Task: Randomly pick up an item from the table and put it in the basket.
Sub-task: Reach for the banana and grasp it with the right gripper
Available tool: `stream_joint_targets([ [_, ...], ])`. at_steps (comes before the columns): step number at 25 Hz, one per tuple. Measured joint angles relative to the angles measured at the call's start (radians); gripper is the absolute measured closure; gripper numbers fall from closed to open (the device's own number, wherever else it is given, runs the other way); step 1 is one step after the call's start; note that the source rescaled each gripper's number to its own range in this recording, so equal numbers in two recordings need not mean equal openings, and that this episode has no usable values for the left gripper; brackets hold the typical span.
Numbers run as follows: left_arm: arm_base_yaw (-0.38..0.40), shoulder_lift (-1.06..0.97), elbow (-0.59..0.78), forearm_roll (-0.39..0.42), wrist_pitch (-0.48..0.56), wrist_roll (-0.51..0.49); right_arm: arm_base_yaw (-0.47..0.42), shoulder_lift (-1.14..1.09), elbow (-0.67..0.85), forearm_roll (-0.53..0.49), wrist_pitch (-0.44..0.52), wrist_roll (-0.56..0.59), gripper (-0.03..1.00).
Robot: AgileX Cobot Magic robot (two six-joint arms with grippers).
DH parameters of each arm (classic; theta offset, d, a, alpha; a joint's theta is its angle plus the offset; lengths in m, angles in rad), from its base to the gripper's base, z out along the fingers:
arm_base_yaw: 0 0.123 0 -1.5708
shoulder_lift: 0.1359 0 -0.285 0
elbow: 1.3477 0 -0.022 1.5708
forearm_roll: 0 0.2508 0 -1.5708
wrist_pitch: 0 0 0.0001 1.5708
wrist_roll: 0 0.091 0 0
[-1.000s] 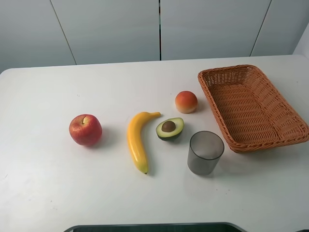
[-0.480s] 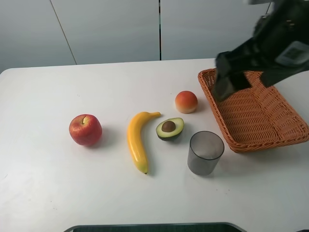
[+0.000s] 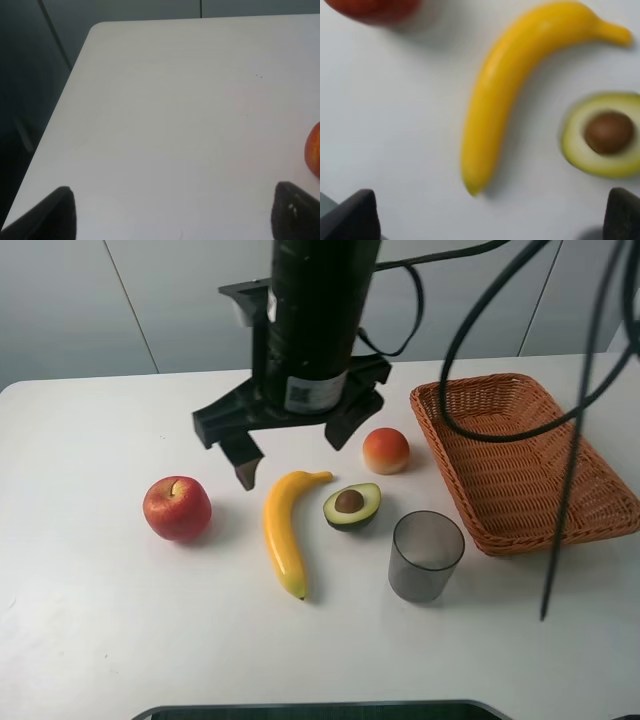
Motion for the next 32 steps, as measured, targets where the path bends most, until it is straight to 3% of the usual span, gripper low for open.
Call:
stream_joint_targets([
  [8,0.000,0.000,0.000,0.000,0.000,0.000,0.047,0.206,-0.142,0.003,-0.087,0.111,0.03],
  [16,0.000,0.000,0.000,0.000,0.000,0.000,0.045,0.299,-0.145,-0.145,-0.114,0.267,0.03],
  [32,0.000,0.000,0.000,0.000,0.000,0.000,0.031,0.381,-0.124,-0.146,-0.139,0.280,0.03],
])
